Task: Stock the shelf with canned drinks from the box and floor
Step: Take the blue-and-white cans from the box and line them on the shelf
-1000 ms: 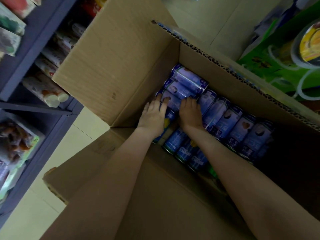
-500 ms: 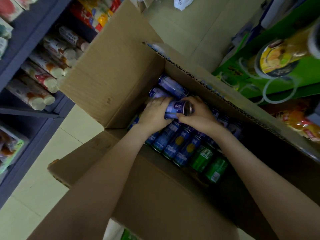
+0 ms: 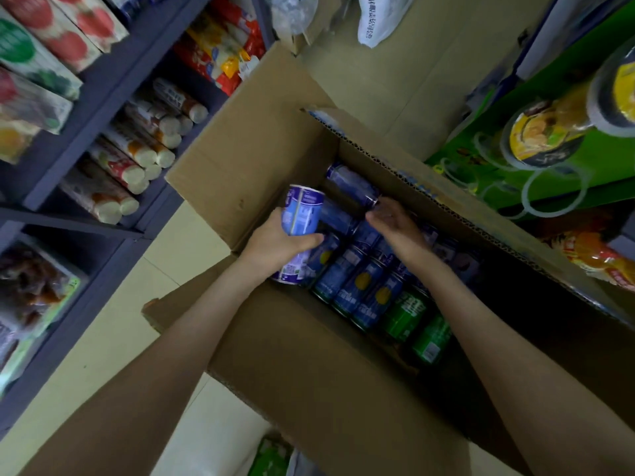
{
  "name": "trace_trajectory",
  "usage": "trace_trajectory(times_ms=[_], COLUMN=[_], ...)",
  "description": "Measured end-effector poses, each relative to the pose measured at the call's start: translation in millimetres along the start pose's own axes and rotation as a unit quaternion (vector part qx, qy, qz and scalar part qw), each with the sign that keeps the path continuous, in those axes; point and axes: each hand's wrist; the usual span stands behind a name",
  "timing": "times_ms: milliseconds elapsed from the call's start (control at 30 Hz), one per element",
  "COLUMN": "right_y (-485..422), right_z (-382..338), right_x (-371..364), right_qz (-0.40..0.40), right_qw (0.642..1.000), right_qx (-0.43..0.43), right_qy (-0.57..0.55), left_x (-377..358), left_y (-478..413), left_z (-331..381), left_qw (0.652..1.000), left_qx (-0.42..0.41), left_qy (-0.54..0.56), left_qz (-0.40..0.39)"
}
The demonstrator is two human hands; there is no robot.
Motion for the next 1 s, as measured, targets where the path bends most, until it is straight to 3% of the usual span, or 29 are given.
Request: trace_trajectory(times_ms=[100,200,400,500,667,867,1000], right_y=[-16,-43,-89,-88,-34,81,156], right_z=[13,30,57,57,27,-36,-62], right_x=[-25,-55,-99,-96,-61,29,95], right_qz=[-0.003,-0.033,0.017,0.017,0.005,0.073,0.118], right_qw=[0.987,0.967,0.878,0.890,0.950,0.972,0.980], right_qx=[0.022,0.068,0.131,0.143,0.140,0.125,0.134], right_qy=[0.158,0.242,0.460,0.433,0.280,0.186,0.089], left_x=[7,9,9,10,9,2,-11], left_y=[0,3,-3,-5,6,45,97], left_z=[-16,-21,-31,-37,-26,23,75], left_qw=[0.997,0.992,0.984,0.982,0.979,0.972,0.949], left_qx=[0.021,0.008,0.002,0.008,0.011,-0.013,-0.021], left_qy=[0.080,0.122,0.176,0.185,0.196,0.208,0.252], left_qz=[-0.010,-0.029,-0.036,-0.036,-0.057,-0.109,-0.187])
Point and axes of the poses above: each hand's wrist, its own y-axis away from the middle knuckle, its own x-axis out of the back of the hand, z = x × y, and after that the axes turned 10 degrees about z, right-handed
